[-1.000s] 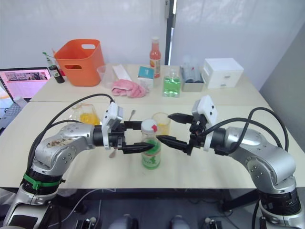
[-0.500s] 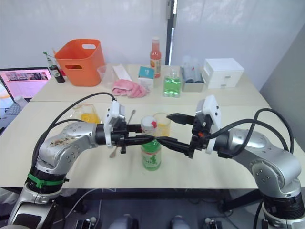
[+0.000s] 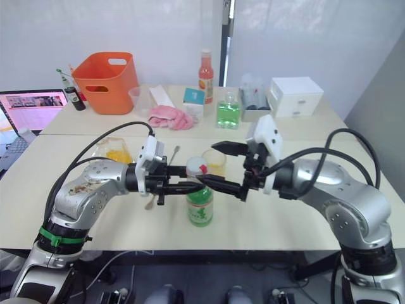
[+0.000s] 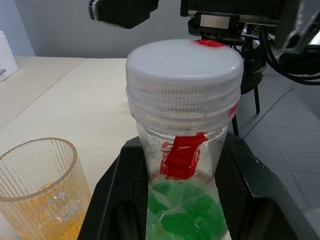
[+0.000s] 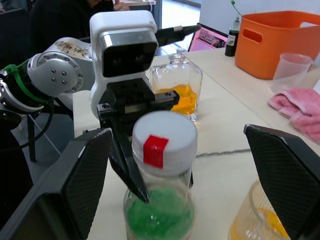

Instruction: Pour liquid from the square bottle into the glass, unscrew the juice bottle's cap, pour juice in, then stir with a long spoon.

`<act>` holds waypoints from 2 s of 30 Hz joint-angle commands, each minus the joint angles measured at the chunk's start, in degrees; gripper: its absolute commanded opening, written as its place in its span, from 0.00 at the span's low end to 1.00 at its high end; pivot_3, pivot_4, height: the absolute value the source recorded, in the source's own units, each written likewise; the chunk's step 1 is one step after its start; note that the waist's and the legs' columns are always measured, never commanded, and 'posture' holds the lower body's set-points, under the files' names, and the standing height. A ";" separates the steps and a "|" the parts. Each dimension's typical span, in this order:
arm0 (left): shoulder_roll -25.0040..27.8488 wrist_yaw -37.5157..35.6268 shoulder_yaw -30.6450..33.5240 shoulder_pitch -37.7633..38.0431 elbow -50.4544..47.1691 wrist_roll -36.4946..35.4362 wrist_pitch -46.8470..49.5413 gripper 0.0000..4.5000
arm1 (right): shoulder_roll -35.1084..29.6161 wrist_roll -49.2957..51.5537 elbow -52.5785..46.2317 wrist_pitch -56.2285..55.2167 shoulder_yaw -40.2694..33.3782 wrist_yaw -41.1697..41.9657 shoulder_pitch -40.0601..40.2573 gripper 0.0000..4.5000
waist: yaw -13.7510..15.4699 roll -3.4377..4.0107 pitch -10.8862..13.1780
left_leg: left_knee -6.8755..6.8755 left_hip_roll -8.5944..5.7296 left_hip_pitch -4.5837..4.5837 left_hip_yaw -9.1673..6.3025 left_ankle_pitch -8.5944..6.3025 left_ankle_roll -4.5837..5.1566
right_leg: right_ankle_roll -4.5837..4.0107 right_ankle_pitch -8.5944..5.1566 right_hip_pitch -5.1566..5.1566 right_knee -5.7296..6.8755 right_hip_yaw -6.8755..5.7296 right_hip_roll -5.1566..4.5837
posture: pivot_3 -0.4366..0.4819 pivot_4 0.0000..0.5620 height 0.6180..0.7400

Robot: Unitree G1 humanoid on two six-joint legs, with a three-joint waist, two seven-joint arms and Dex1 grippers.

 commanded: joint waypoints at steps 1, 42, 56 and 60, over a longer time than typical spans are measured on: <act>-0.42 -0.54 0.71 -1.52 -0.99 -0.41 -1.26 0.30 | 0.84 -0.79 -0.58 0.33 0.92 -0.50 -1.60 1.00 | 0.12 0.00 0.00 | 0.00 -0.01 -0.02 0.00 0.00 0.00 | 0.00 0.00 0.00 -0.01 -0.02 0.00 | 0.48 0.27 0.79; 1.54 -10.74 0.89 -5.79 4.82 -0.38 -3.92 0.30 | 5.01 -12.20 40.76 -16.01 13.60 52.70 -26.61 0.74 | -0.67 0.02 0.01 | 0.01 0.01 -0.10 0.24 0.00 0.00 | -0.01 0.01 -0.11 0.04 -0.07 0.03 | 0.48 0.27 0.79; 0.20 -4.36 2.72 -4.16 4.20 1.87 -5.86 0.30 | 6.05 -9.22 4.84 -0.76 -3.44 11.41 -5.91 0.99 | 0.03 0.02 0.01 | 0.00 0.02 -0.11 -0.03 0.00 0.00 | -0.01 0.01 -0.15 0.11 -0.07 -0.07 | 0.48 0.27 0.79; 0.34 -3.92 2.75 -3.45 3.95 1.81 -6.05 0.30 | 9.81 -9.43 -3.78 6.28 -3.48 -3.52 -2.71 0.99 | -0.36 0.02 0.01 | 0.02 0.01 -0.07 -0.06 0.01 -0.01 | -0.01 0.01 -0.16 0.14 -0.03 -0.08 | 0.48 0.27 0.79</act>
